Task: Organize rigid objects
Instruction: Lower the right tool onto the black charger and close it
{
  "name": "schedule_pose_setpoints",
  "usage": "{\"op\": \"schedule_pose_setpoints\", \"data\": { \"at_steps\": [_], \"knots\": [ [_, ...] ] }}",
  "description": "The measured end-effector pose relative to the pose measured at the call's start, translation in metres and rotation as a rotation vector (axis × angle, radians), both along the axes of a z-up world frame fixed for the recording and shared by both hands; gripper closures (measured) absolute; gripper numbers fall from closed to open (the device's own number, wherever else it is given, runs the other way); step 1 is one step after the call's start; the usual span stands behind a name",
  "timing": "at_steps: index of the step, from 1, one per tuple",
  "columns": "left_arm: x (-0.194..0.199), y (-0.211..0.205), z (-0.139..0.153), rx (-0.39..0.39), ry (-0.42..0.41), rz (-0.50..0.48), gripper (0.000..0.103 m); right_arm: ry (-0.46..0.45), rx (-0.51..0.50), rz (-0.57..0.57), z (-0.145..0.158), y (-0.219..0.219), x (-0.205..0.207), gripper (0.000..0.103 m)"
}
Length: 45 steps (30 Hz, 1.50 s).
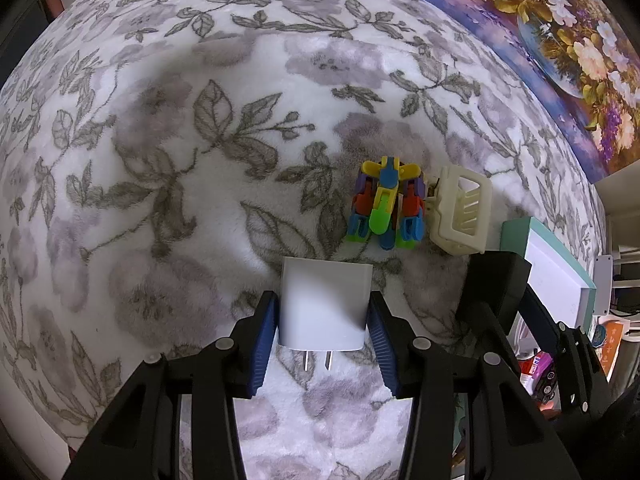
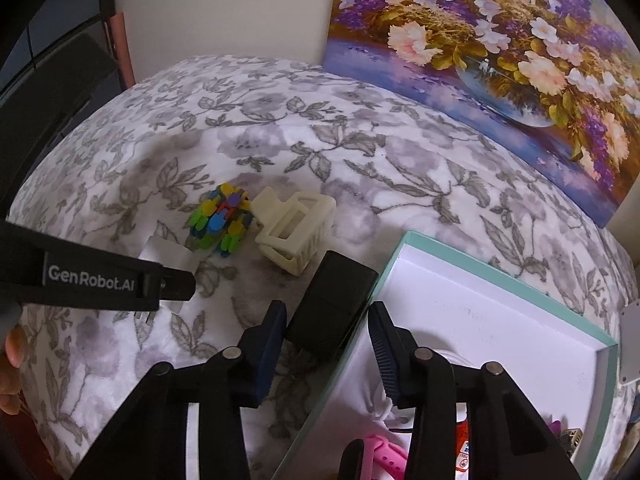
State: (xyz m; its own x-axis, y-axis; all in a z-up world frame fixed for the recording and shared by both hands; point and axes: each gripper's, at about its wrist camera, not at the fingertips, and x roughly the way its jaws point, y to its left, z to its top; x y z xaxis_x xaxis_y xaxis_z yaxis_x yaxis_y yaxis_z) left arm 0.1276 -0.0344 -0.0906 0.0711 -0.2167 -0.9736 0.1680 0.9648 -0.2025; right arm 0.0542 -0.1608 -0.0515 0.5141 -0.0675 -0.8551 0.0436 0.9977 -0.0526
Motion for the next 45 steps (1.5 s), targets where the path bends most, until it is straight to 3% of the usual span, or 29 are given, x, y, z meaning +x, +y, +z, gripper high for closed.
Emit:
{"op": "schedule_pose_setpoints", "data": {
  "at_steps": [13,18,30,45],
  "knots": [
    [0.001,0.002,0.0,-0.016,0.012,0.009,0.055,-0.029,0.054,0.003,0.022,-0.009,-0.014,0.057],
    [0.0,0.002,0.0,-0.019,0.015,0.013,0.056,-0.047,0.047,-0.05,0.032,-0.026,-0.023,0.057],
    [-0.001,0.0,0.001,-0.014,0.015,0.008,0.056,0.052,-0.009,-0.057,0.008,-0.028,-0.026,0.057],
    [0.0,0.001,0.0,-0.016,0.018,0.006,0.056,0.05,0.002,-0.033,0.012,-0.023,-0.025,0.057]
  ]
}}
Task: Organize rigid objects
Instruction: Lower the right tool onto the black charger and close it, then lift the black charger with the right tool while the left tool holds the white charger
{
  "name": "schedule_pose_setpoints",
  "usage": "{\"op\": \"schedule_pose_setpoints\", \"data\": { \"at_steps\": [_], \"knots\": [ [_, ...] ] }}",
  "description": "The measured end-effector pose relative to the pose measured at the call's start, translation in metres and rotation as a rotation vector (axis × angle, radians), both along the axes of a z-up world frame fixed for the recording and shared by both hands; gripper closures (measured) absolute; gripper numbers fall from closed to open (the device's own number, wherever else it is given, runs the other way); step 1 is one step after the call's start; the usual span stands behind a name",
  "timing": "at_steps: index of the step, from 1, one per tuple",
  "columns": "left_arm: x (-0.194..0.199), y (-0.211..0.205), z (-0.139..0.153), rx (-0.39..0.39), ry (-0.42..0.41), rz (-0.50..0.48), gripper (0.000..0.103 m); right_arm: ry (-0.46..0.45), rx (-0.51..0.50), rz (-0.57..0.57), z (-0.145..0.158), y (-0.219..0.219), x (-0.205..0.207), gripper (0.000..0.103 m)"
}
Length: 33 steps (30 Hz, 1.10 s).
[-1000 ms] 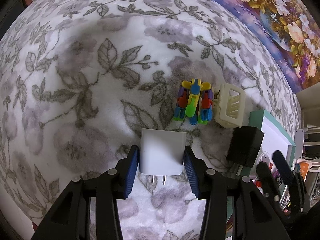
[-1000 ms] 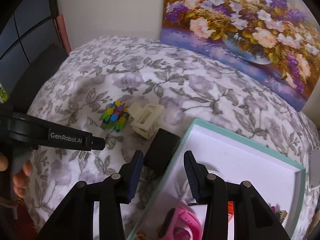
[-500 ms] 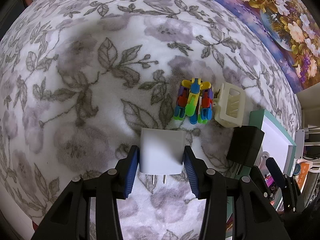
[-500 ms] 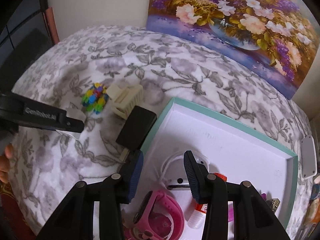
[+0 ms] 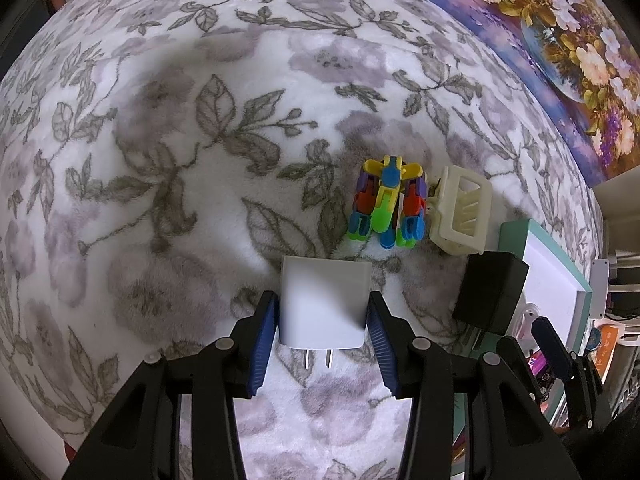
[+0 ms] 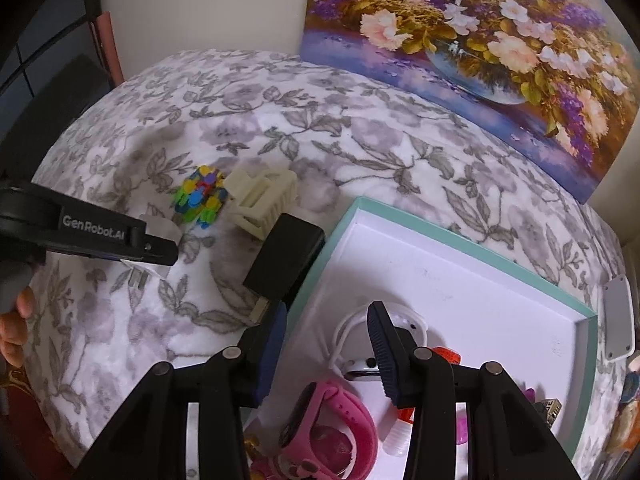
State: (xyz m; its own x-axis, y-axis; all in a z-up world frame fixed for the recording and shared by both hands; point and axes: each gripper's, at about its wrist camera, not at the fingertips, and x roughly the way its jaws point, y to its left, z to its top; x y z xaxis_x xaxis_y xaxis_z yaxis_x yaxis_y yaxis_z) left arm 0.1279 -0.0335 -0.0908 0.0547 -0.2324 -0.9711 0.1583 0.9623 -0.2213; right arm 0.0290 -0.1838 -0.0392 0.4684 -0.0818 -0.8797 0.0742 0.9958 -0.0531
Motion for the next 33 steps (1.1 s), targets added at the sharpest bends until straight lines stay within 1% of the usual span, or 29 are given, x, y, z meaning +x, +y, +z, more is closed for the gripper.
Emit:
{"op": "schedule_pose_setpoints", "data": {
  "at_steps": [3,6,9,16,20,25,29,33],
  "knots": [
    [0.0,0.001,0.0,-0.002,0.001,0.002,0.056,0.009,-0.002,0.012,-0.002,0.003,0.001,0.057],
    [0.0,0.001,0.0,-0.003,0.002,0.004,0.056,0.042,-0.029,0.04,-0.011,0.011,0.003,0.057],
    [0.0,0.001,0.0,-0.001,0.0,0.0,0.056,0.044,-0.067,0.059,-0.014,0.019,0.005,0.057],
    [0.001,0.001,0.0,-0.013,0.004,0.005,0.056,0.035,-0.126,0.077,-0.018,0.035,0.018,0.057],
    [0.001,0.003,-0.001,-0.017,0.006,0.008,0.056,0.007,-0.172,0.101,-0.013,0.045,0.025,0.056],
    [0.001,0.004,-0.001,-0.022,0.006,0.01,0.056,-0.012,-0.199,0.123,-0.011,0.053,0.036,0.056],
    [0.001,0.005,0.0,-0.017,0.004,0.011,0.056,-0.016,-0.185,0.132,-0.014,0.054,0.043,0.056],
    [0.003,0.007,0.001,-0.014,0.004,0.019,0.056,-0.036,-0.107,0.11,-0.011,0.047,0.047,0.056]
  ]
}}
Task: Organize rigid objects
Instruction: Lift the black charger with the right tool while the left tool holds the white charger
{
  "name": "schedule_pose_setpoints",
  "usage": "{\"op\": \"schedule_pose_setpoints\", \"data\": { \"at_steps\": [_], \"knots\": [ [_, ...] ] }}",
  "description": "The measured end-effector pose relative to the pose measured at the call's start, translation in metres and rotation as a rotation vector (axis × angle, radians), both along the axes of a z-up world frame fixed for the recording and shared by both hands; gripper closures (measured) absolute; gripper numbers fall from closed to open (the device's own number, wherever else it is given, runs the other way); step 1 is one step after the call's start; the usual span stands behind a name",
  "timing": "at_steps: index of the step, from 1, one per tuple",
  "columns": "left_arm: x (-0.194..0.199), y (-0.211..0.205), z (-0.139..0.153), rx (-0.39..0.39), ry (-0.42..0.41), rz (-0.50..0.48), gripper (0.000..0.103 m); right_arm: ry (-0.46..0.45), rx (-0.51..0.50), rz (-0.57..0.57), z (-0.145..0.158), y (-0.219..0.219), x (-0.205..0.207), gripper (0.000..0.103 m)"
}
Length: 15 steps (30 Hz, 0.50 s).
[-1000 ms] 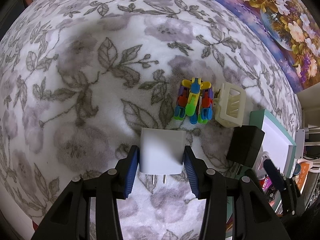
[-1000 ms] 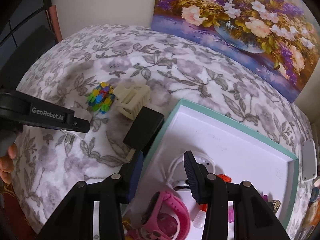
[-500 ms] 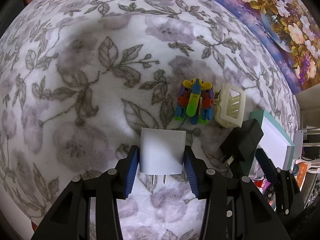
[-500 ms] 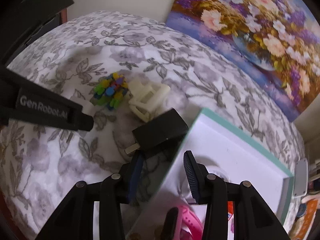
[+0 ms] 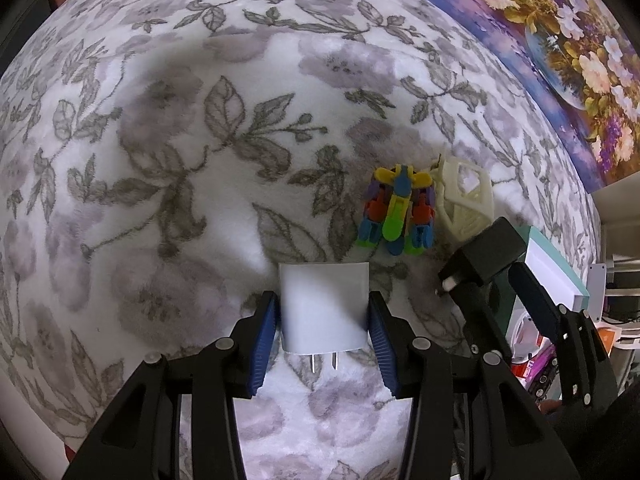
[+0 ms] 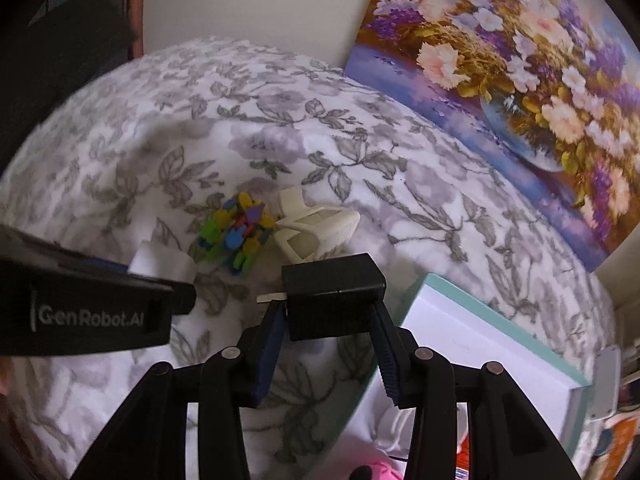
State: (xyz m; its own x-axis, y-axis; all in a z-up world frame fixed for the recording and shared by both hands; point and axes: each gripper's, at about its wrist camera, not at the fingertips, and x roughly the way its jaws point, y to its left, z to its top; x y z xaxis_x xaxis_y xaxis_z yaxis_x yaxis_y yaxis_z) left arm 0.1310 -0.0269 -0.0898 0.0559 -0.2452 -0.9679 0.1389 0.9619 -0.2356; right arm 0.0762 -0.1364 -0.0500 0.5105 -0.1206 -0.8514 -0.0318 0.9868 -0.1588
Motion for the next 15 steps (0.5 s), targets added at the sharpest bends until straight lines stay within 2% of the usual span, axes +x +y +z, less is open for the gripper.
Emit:
{"op": "schedule_pose_setpoints", "data": {
  "at_steps": [6,11,15],
  "knots": [
    [0.0005,0.0024,0.0004,0.018,-0.01,0.0,0.056,-0.032,0.092,0.007,0.0063,-0.0052,0.0024,0.055],
    [0.0009,0.0036,0.0018,0.025,-0.015,0.001,0.056,-0.032,0.066,0.023,0.0018,-0.0057,0.0055,0.053],
    [0.0002,0.0021,0.0014,0.026,-0.015,0.003,0.056,-0.04,0.047,0.04,-0.0007,-0.0086,0.0087,0.044]
  ]
}}
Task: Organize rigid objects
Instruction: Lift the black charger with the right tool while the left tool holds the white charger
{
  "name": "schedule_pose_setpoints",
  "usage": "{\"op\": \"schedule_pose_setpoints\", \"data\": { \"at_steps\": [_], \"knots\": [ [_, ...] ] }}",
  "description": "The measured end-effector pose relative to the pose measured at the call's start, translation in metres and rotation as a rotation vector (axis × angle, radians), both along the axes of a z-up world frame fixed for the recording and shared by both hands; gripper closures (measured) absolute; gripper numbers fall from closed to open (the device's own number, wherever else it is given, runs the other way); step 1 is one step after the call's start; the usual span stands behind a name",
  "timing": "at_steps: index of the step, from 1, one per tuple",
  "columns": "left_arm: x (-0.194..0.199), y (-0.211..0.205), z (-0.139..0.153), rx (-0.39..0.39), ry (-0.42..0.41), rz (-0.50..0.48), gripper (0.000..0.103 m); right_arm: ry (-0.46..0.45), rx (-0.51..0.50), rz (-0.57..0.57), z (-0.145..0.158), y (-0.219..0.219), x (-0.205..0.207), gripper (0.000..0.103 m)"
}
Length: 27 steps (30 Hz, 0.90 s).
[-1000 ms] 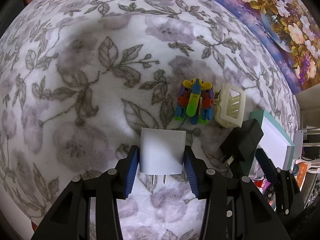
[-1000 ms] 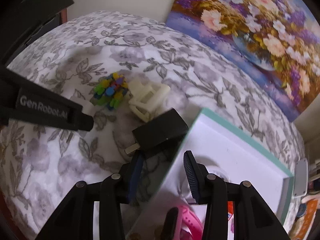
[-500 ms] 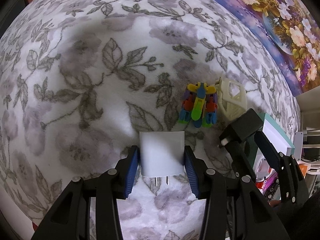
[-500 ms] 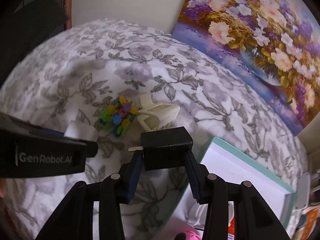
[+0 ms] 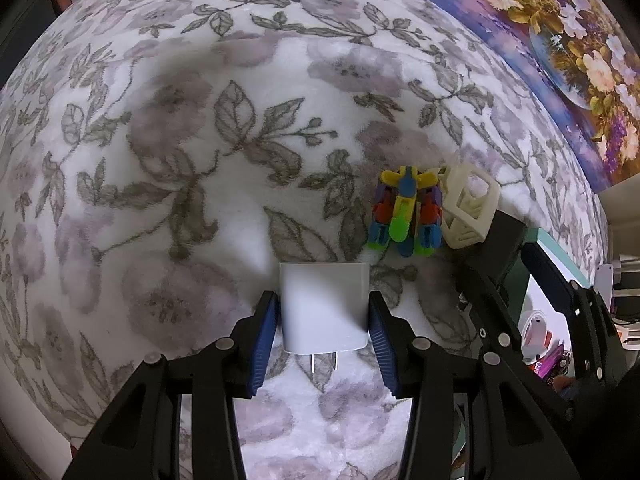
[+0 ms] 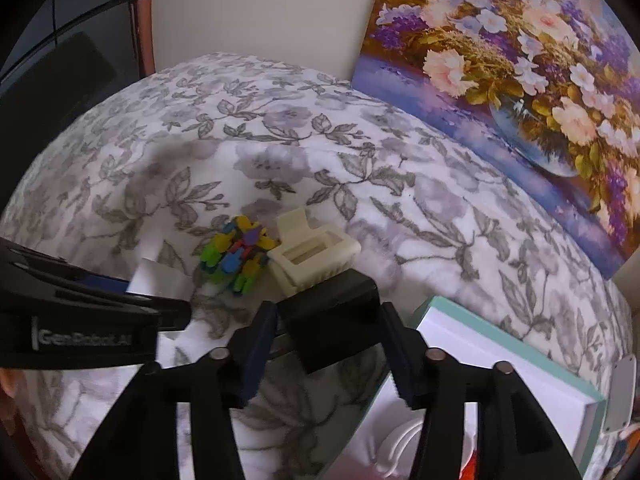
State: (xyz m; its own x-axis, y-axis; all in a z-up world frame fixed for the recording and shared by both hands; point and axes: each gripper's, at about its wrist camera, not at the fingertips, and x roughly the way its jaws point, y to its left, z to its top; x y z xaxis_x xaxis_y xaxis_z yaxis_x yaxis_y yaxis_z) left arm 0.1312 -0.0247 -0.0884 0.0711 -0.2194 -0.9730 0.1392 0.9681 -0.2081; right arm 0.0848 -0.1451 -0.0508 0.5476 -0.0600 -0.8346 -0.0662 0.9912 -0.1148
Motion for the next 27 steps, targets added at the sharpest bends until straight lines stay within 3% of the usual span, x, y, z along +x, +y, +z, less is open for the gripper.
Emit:
{"op": "schedule_pose_setpoints", "data": {
  "at_steps": [18,19,21,27],
  "knots": [
    [0.002,0.002,-0.001,0.014,-0.005,0.008,0.056,0.024,-0.061,0.102,-0.005,0.019,0.005,0.046],
    [0.002,0.001,-0.001,0.017,-0.007,0.006,0.056,0.023,-0.061,0.1,-0.005,0.018,0.004,0.048],
    [0.002,-0.001,0.0,0.02,-0.013,0.005,0.057,0.014,-0.07,0.089,-0.004,0.017,0.002,0.061],
    [0.0,-0.002,0.003,0.005,-0.011,0.012,0.058,0.01,-0.004,0.068,0.0,0.009,-0.003,0.07]
  ]
}}
